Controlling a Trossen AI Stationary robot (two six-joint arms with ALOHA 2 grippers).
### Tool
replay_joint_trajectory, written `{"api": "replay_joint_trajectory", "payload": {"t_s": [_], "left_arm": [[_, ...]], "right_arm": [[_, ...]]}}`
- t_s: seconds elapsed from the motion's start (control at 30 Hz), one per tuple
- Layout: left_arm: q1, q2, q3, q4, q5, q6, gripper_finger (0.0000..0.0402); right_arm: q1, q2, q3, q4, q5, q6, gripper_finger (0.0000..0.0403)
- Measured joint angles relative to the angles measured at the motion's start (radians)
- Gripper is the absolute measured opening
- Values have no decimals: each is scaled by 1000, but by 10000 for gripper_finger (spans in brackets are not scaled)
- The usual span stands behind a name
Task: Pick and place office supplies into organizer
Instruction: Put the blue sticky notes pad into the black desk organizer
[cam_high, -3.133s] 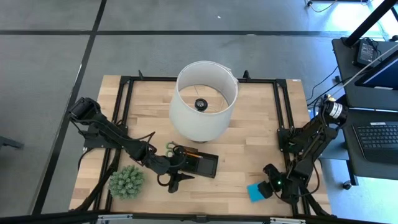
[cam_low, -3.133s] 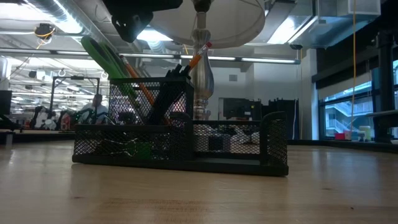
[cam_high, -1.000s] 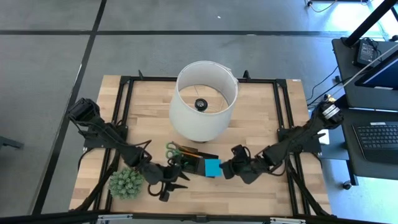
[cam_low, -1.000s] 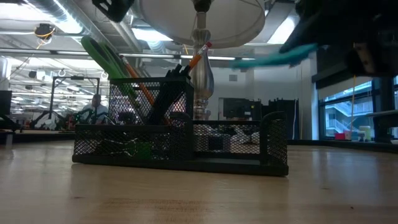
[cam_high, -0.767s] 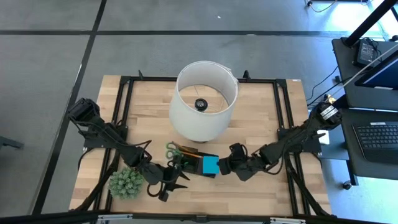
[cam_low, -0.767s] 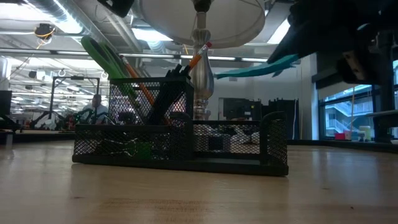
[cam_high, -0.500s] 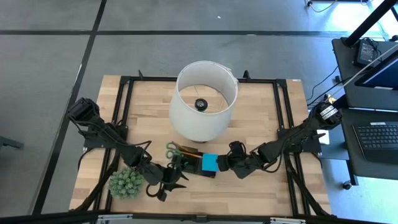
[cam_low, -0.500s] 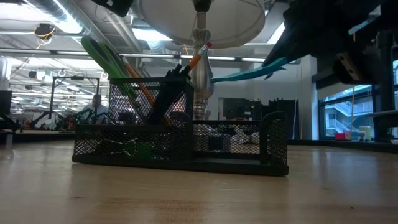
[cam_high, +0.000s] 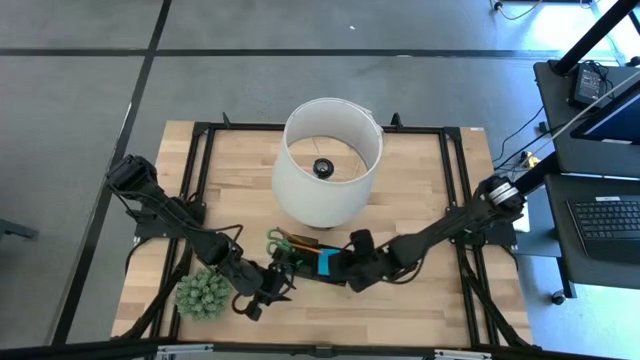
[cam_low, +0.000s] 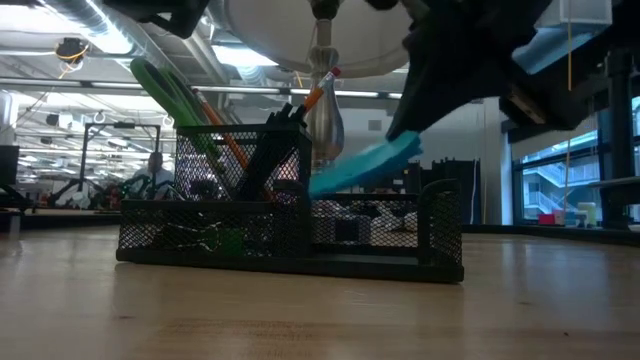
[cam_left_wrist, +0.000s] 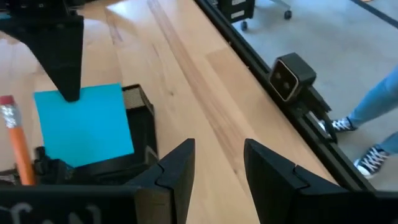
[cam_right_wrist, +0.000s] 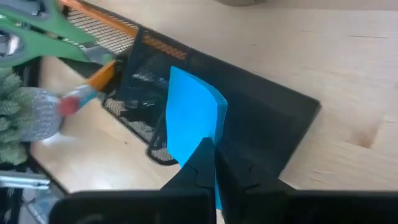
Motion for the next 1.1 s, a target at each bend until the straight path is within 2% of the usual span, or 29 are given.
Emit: {"api": "replay_joint_trajectory", "payload": {"t_s": [0.2,0.63,1.1], "left_arm": [[-3,0,0,-25,26,-8,132],[-7,1,0,-32,10,-8,132],[-7,2,0,-32,8,-8,132]], "right_arm": [[-8,31,5,7,-44,44,3],[-13,87,6,6,-37,107,19],[-20,87,5,6,-80,140,32]]}}
